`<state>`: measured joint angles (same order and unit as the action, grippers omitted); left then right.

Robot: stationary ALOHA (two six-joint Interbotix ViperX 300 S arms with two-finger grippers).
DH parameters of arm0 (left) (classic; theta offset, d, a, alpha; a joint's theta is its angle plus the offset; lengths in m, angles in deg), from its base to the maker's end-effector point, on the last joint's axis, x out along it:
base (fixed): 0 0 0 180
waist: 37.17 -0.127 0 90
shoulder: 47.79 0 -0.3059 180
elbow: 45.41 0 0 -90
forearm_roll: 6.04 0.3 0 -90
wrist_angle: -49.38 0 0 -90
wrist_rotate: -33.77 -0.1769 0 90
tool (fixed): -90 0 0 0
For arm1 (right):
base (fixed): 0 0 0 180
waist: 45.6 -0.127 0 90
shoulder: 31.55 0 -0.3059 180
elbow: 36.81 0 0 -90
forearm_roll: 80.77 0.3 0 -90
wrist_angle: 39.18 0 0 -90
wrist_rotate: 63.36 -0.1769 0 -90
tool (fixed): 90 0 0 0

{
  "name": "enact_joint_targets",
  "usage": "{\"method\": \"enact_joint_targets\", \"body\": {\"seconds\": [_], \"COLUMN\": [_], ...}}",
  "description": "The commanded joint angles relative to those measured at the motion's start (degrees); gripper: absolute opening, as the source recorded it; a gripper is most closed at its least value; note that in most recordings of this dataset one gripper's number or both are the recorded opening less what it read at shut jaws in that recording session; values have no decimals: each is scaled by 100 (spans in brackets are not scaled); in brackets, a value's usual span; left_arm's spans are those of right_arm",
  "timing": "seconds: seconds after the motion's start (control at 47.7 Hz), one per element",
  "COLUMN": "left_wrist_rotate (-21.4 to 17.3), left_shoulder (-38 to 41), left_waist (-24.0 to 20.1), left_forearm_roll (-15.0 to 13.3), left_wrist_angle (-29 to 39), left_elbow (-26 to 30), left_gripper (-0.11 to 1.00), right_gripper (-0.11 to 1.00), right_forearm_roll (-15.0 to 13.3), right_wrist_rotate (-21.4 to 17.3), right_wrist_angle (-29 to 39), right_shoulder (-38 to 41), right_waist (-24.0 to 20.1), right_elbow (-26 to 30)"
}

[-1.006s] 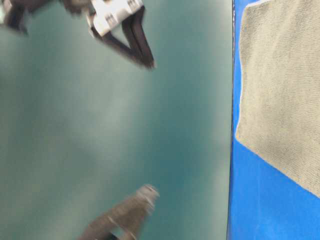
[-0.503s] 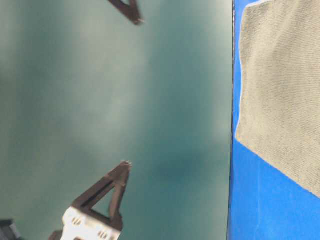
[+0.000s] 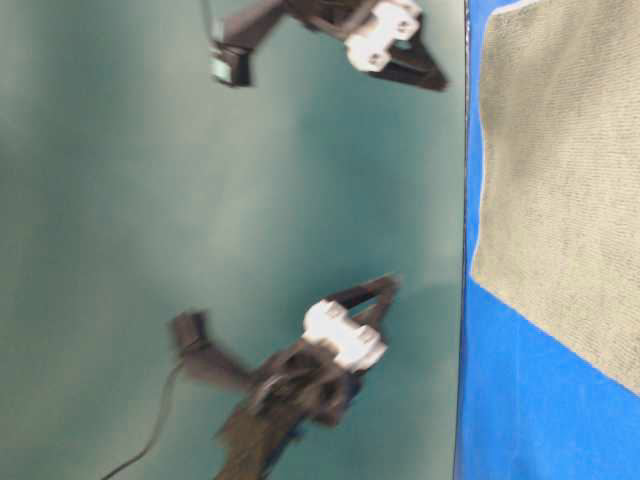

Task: Fold a large towel.
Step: 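Grasp the towel's top two corners with left and right grippers, then fold the top edge down over the bottom half with both grippers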

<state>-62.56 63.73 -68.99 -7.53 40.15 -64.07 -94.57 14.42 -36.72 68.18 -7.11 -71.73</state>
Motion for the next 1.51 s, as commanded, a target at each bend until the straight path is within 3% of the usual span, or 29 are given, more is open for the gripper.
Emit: {"method": "enact_joint_targets", "body": {"seconds": [0.0,0.293,0.398,0.524,0.671,0.713,0.922,1.216,1.341,1.488], "left_wrist_rotate": [0,-9,-9,-18,-70,-149,-563,-923,-1011,-1020], "left_shoulder": [369,1424,1521,1556,1547,1521,896,246,-149,-817], "left_waist": [-53,-193,-237,-176,-88,-88,-229,-589,-466,-105], "left_forearm_roll": [0,9,0,0,0,0,0,0,0,0], "left_wrist_angle": [-62,-35,132,738,1283,1362,1661,1635,1811,1995], "left_elbow": [369,914,976,1107,1222,1222,1187,1327,1222,773], "left_gripper": [83,81,74,49,11,4,3,3,3,3], "right_gripper": [64,63,62,50,8,5,5,5,5,5], "right_forearm_roll": [-18,-18,-18,-26,-18,-18,-26,-422,-431,-422], "right_wrist_rotate": [0,9,9,35,44,44,88,97,79,35], "right_wrist_angle": [-70,-193,-185,-167,-167,-158,79,510,958,1248], "right_shoulder": [211,606,642,650,642,642,299,-334,-615,-1169], "right_waist": [70,237,237,229,229,229,237,466,396,26], "right_elbow": [141,105,105,88,79,97,237,686,800,633]}}
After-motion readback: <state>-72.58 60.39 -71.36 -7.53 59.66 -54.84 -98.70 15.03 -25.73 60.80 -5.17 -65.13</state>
